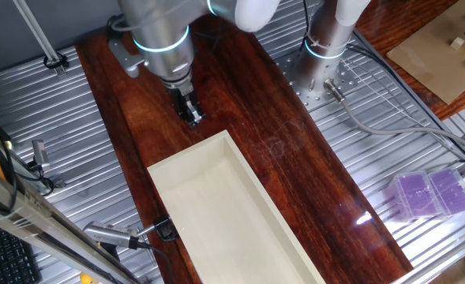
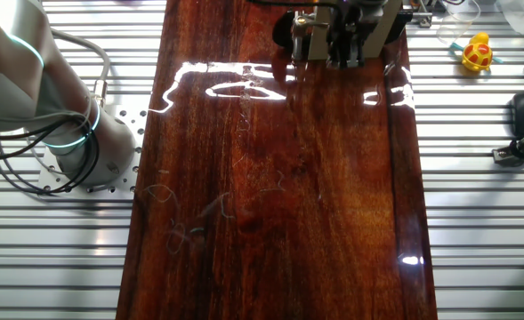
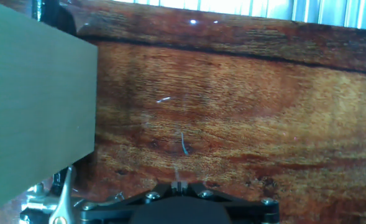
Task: Turn off the water tap
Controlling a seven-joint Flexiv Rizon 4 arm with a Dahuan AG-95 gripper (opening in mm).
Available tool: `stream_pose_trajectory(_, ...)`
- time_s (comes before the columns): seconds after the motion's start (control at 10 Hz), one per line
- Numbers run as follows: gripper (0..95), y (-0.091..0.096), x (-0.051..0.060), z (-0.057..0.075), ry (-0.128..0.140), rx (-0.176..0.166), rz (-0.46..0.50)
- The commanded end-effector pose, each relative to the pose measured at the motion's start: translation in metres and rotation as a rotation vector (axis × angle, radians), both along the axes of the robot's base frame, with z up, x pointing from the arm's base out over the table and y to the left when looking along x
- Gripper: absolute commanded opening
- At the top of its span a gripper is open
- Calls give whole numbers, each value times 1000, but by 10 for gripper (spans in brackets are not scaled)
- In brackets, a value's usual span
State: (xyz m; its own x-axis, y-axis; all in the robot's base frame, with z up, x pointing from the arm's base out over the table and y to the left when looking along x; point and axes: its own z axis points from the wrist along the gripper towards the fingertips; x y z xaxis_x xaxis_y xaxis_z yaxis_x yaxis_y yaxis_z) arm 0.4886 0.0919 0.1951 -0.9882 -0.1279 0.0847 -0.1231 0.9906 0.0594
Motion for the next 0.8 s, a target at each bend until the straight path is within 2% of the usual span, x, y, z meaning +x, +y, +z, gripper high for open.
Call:
stream_pose_trajectory(0.1,190,12,3,-1,-7,42,89)
stream_pose_trajectory(0.2,190,22,3,0,-8,55,65)
stream_pose_trajectory(0.3,190,41,1,2,-7,57,31)
stream_pose_trajectory(0.4,190,46,0,4,-5,55,18)
stream_pose_trajectory(0.6,190,47,0,4,-8,58,0)
stream_pose_trajectory(0.8,190,47,0,4,1,82,-14)
